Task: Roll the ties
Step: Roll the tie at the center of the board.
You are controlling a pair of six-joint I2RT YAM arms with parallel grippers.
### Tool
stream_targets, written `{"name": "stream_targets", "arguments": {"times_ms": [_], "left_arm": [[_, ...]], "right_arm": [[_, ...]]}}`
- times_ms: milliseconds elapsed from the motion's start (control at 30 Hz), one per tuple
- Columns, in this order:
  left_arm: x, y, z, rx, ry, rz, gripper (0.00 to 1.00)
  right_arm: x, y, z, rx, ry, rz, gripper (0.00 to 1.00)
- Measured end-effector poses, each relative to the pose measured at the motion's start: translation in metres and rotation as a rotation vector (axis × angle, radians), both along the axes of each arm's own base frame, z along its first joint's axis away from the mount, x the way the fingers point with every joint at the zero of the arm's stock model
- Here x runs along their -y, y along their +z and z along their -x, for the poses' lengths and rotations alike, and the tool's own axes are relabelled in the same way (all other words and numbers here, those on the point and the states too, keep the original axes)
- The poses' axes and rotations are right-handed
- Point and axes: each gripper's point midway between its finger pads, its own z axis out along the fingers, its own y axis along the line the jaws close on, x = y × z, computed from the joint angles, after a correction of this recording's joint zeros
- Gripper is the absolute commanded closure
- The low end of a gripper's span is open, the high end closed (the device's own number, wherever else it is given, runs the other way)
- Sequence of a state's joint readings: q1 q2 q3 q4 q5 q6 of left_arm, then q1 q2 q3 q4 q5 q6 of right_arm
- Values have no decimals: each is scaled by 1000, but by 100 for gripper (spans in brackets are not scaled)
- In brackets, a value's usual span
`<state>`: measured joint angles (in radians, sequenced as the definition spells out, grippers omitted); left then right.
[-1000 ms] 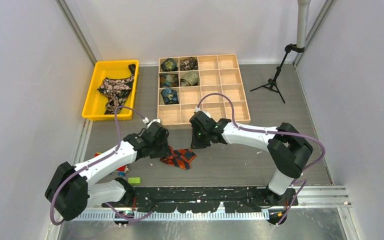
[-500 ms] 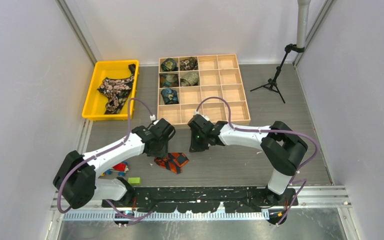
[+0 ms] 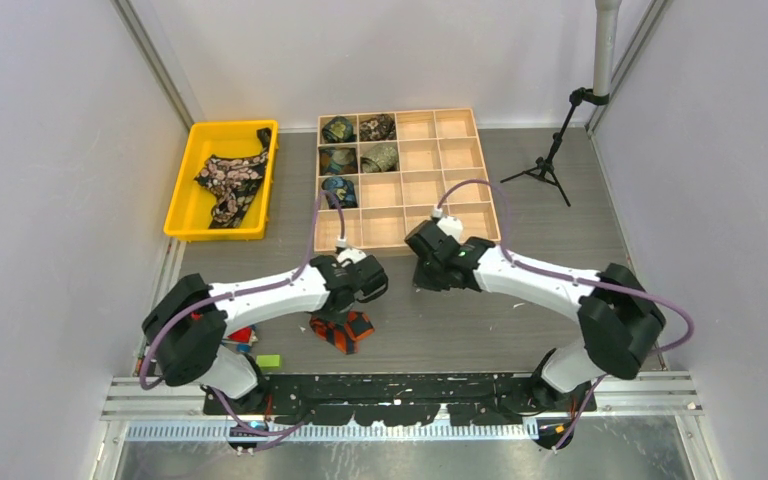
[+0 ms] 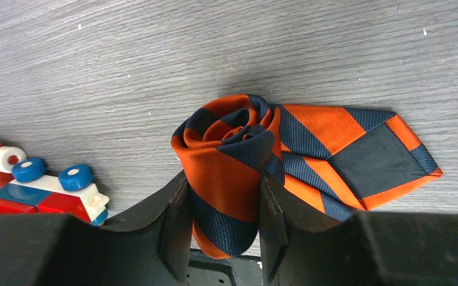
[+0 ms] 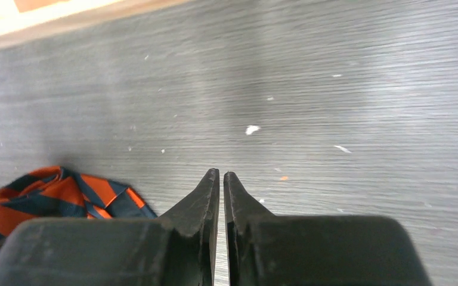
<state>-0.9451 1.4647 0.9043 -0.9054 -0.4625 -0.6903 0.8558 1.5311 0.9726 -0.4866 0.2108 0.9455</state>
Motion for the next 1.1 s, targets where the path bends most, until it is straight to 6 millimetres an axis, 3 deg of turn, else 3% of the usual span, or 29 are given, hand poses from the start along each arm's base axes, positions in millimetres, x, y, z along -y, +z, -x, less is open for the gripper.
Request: {"name": "stream_targets", "arguments": {"times_ms": [167, 433, 667, 1100], "left_arm": [[5, -1, 3, 22, -49, -110, 75], [18, -6, 11, 54, -146, -299, 77], [31, -11, 22, 53, -238, -434, 74], [43, -22, 41, -31, -327, -526, 43]], "right_arm": [[36, 20, -10, 56, -129, 10, 87], [84, 30, -11, 85, -272, 36, 87], [93, 43, -7, 106, -294, 15, 86], [99, 43, -3, 95, -299, 31, 85]]}}
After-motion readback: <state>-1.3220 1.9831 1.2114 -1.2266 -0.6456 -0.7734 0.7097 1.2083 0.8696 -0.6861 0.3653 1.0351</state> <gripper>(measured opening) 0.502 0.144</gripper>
